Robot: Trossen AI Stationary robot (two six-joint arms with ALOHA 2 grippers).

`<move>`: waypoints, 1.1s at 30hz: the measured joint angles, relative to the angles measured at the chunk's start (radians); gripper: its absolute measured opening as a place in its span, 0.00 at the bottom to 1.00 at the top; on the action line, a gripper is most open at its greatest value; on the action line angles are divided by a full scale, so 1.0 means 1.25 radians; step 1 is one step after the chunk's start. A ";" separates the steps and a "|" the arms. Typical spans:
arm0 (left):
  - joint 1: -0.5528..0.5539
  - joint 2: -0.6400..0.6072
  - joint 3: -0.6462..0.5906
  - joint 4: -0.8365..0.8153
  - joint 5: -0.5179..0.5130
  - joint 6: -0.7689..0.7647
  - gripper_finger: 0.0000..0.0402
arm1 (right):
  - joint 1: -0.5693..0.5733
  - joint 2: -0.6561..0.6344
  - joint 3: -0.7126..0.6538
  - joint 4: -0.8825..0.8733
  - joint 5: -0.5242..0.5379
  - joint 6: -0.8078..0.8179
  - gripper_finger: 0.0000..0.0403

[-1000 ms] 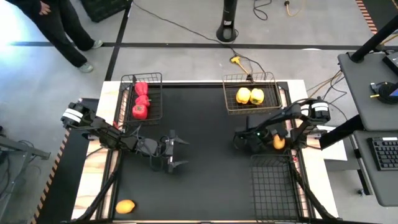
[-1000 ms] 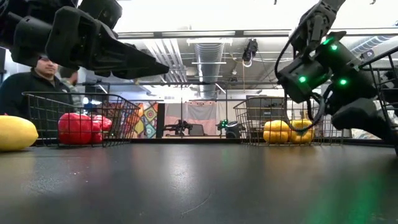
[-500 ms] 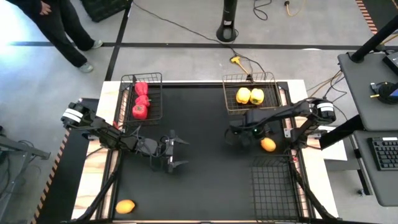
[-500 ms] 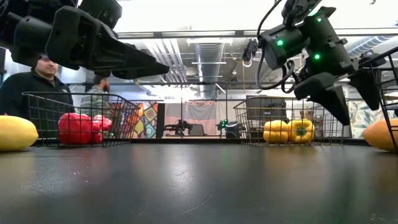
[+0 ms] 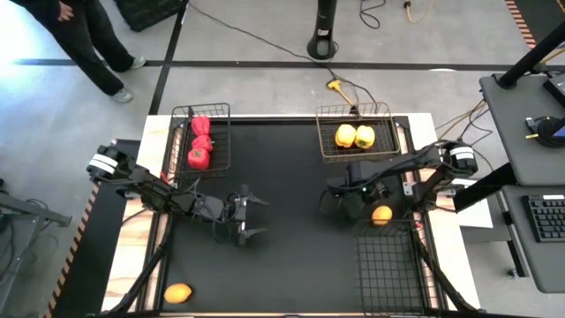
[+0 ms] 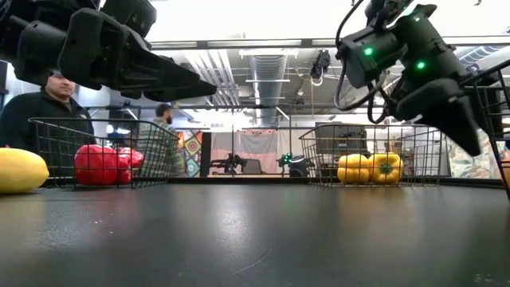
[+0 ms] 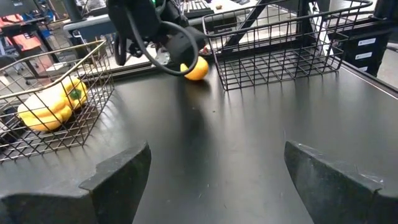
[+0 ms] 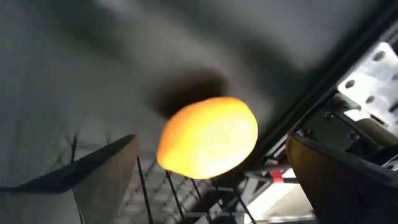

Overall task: Sort produce into baskets
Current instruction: Put the top right yellow lemon into the bottom black mesh basket

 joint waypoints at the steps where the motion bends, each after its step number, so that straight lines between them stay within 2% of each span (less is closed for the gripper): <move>1: 0.000 0.000 0.000 0.000 0.000 0.000 0.87 | 0.005 0.000 0.000 -0.003 -0.014 -0.031 0.99; 6: 0.000 0.000 0.000 0.001 0.000 -0.003 0.87 | 0.038 0.006 0.002 0.024 -0.016 -0.198 0.99; 12: 0.000 0.000 0.000 0.001 0.000 -0.009 0.87 | 0.021 0.006 0.013 0.000 -0.044 -0.215 0.99; 23: 0.000 0.000 0.000 0.008 0.000 -0.007 0.87 | -0.039 -0.001 0.045 -0.010 -0.058 -0.083 0.99; 27: 0.000 0.000 0.000 0.003 0.000 -0.007 0.87 | -0.042 -0.001 0.032 -0.008 -0.062 0.042 0.99; 30: 0.000 0.000 0.000 0.002 0.000 -0.007 0.87 | -0.063 -0.001 0.015 -0.005 -0.086 0.131 0.99; 33: 0.000 0.000 0.000 0.002 0.000 -0.006 0.87 | -0.089 0.000 -0.009 0.005 -0.136 0.130 0.99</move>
